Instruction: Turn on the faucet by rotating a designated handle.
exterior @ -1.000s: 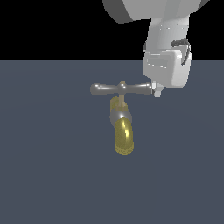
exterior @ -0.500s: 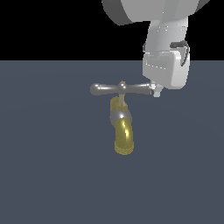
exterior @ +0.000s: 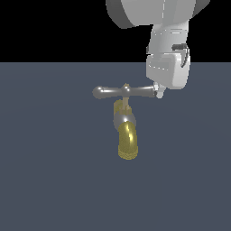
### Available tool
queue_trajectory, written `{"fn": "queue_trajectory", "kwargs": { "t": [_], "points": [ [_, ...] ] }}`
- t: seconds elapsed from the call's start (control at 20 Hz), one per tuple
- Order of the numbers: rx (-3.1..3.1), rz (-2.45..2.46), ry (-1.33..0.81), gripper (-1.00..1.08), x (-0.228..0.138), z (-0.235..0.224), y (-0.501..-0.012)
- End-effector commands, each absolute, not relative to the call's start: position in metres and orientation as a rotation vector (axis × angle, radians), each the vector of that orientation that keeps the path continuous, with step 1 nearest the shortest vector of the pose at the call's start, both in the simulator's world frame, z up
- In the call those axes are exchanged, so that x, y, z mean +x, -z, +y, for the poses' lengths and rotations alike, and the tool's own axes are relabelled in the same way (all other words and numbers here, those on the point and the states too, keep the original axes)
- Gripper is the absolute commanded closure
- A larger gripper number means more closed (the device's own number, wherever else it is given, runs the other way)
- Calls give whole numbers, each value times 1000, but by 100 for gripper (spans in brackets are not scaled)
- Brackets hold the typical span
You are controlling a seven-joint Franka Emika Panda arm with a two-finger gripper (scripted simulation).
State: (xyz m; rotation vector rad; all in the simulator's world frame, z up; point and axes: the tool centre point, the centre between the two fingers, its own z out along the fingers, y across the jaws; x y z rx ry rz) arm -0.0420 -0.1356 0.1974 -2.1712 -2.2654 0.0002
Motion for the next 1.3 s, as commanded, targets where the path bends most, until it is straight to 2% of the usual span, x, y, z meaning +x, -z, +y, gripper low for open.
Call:
{"fn": "queue_trajectory", "kwargs": {
  "t": [0.0, 0.9, 1.0, 1.25],
  "points": [
    [-2173, -2269, 0, 108, -33, -136, -197],
    [-2173, -2269, 0, 108, 16, -141, -197],
    [-2186, -2249, -11, 108, 9, -149, -195],
    [-2183, -2253, -8, 108, 27, -134, -196]
  ]
}}
